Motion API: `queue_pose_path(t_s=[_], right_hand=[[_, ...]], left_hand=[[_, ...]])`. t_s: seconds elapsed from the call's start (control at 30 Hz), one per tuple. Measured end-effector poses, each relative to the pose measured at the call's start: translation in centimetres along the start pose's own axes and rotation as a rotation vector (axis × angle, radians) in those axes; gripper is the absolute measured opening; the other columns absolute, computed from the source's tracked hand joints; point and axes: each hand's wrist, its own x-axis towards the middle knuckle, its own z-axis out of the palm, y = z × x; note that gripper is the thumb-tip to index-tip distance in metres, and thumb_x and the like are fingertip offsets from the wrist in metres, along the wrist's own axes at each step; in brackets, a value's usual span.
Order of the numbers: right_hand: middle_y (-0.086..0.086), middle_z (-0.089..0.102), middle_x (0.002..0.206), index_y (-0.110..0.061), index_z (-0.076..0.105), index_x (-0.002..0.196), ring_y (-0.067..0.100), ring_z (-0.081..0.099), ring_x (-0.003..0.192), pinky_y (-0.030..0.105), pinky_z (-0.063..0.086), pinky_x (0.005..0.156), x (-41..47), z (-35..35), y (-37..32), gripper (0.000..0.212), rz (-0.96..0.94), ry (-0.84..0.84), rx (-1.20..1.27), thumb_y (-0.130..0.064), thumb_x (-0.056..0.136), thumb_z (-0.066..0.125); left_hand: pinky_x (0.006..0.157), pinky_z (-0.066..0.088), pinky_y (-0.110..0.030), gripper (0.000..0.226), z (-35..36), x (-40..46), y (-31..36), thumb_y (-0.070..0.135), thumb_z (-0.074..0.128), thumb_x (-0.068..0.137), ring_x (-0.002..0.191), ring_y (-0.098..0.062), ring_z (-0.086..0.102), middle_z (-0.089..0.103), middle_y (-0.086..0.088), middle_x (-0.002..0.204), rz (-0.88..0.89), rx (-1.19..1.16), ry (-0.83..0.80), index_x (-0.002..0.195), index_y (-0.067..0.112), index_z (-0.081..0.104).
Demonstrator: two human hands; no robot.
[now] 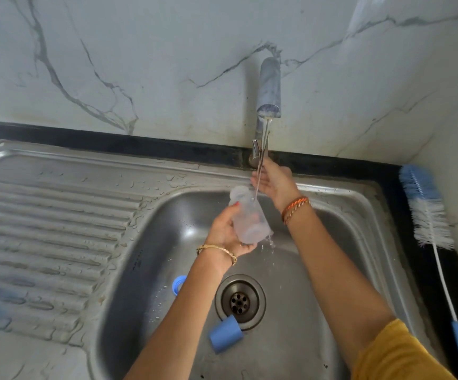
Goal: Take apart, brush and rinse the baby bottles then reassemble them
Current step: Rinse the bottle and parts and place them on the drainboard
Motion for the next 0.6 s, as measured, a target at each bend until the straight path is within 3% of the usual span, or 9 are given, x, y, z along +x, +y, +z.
queue_pose_path(t_s=[0.07,0.13,0.23,0.33,0.4,0.5,0.6], right_hand=[[0.0,0.055,0.077,-0.012,0.06,0.092,0.014,0.054,0.074,0.028,0.051,0.075,-2.2,-0.2,1.5,0.026,-0.068,0.025,-0.178,-0.037,0.091,0.055],[-0.006,0.054,0.074,-0.021,0.056,0.081,0.011,0.053,0.073,0.028,0.047,0.073,-4.4,-0.8,3.3,0.019,-0.144,0.004,-0.32,-0.036,0.092,0.054],[-0.004,0.058,0.083,-0.022,0.057,0.085,0.017,0.058,0.084,0.037,0.05,0.083,-5.6,-1.5,5.4,0.011,-0.225,-0.046,-0.436,-0.031,0.089,0.058],[0.001,0.06,0.1,-0.021,0.059,0.101,0.019,0.06,0.094,0.038,0.051,0.088,-5.5,-1.6,5.9,0.021,-0.146,0.038,-0.445,-0.025,0.082,0.066],[0.004,0.065,0.1,-0.021,0.06,0.092,0.02,0.063,0.092,0.035,0.053,0.085,-5.2,-1.5,5.5,0.018,-0.169,0.093,-0.398,-0.019,0.077,0.069],[0.007,0.065,0.1,-0.017,0.062,0.089,0.017,0.058,0.09,0.02,0.043,0.078,-4.8,-0.9,4.3,0.015,-0.406,0.234,-0.443,-0.014,0.076,0.069],[0.008,0.065,0.098,-0.012,0.063,0.096,0.022,0.056,0.093,0.02,0.034,0.073,-4.9,0.2,3.4,0.015,-0.676,0.306,-0.591,-0.019,0.083,0.065]], left_hand=[[0.064,0.037,-0.028,0.031,-0.2,0.0,-0.2,0.03,0.052,0.075,0.07,-0.022,0.051,0.06,-0.013,0.087,-0.108,-0.154,-0.039,0.094,0.007,0.057],[0.064,0.036,-0.028,0.033,-0.2,0.1,-0.8,0.033,0.053,0.072,0.069,-0.023,0.05,0.059,-0.014,0.082,-0.145,-0.158,-0.027,0.09,0.006,0.058],[0.061,0.04,-0.028,0.031,-0.4,0.1,-2.1,0.038,0.05,0.084,0.068,-0.022,0.052,0.056,-0.011,0.073,-0.161,-0.063,0.016,0.086,0.008,0.056],[0.055,0.043,-0.026,0.031,0.2,-0.3,-2.0,0.04,0.047,0.089,0.066,-0.019,0.053,0.057,-0.007,0.068,-0.148,0.06,0.026,0.086,0.01,0.056],[0.061,0.043,-0.03,0.029,0.9,-0.4,-1.7,0.037,0.047,0.091,0.07,-0.02,0.053,0.057,-0.008,0.073,-0.14,0.042,0.06,0.087,0.01,0.055],[0.061,0.05,-0.035,0.025,2.1,0.0,-2.0,0.029,0.051,0.093,0.075,-0.024,0.056,0.059,-0.012,0.091,0.025,-0.171,0.155,0.104,0.008,0.055],[0.056,0.051,-0.03,0.021,3.4,0.8,-2.2,0.012,0.054,0.09,0.069,-0.021,0.057,0.059,-0.013,0.089,0.273,-0.272,0.303,0.108,0.005,0.061]])
